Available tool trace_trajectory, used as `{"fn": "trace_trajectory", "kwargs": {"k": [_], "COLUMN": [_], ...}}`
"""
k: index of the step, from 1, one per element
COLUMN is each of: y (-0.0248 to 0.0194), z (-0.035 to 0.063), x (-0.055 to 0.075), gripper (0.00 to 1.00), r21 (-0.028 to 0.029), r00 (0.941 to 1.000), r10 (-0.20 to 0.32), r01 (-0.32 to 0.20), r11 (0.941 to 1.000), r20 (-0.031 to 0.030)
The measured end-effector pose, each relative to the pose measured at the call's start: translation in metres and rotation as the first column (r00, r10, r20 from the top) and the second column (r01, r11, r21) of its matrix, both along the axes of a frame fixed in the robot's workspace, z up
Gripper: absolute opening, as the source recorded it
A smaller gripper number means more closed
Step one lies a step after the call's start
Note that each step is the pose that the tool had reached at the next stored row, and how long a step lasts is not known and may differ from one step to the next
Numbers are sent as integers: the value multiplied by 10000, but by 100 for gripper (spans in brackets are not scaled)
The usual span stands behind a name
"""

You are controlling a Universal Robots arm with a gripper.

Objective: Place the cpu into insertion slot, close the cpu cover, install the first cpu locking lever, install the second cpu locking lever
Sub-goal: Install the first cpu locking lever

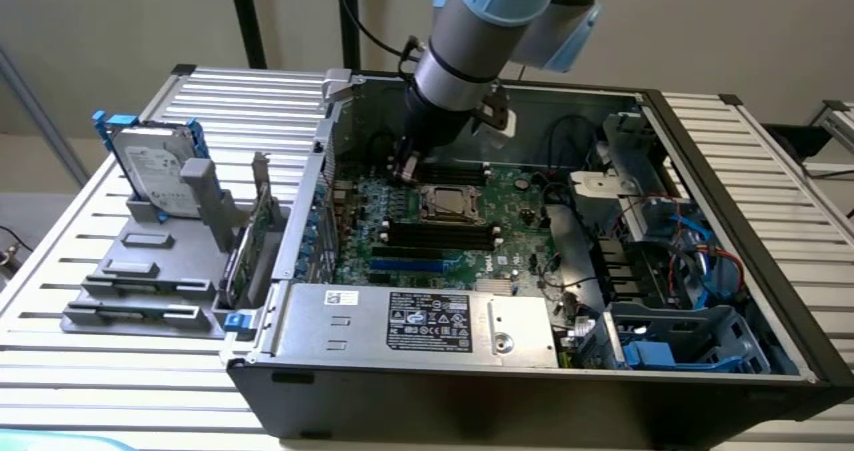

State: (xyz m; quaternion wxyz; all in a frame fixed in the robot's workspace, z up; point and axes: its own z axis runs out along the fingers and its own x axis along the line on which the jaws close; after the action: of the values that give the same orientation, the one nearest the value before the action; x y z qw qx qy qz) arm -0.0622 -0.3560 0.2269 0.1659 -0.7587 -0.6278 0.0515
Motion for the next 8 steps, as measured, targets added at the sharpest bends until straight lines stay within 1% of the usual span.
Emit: {"fn": "trace_trajectory", "kwargs": {"k": [2, 4, 8], "y": [0, 0, 0], "z": [0, 0, 0], "x": [-5, -14, -32], "gripper": [11, 11, 11], "r21": [55, 144, 404], "r00": [9998, 9991, 9972], "r10": [-213, -415, -754], "r01": [213, 415, 754], "r11": [9998, 9990, 9963], "r20": [0, -4, -19]}}
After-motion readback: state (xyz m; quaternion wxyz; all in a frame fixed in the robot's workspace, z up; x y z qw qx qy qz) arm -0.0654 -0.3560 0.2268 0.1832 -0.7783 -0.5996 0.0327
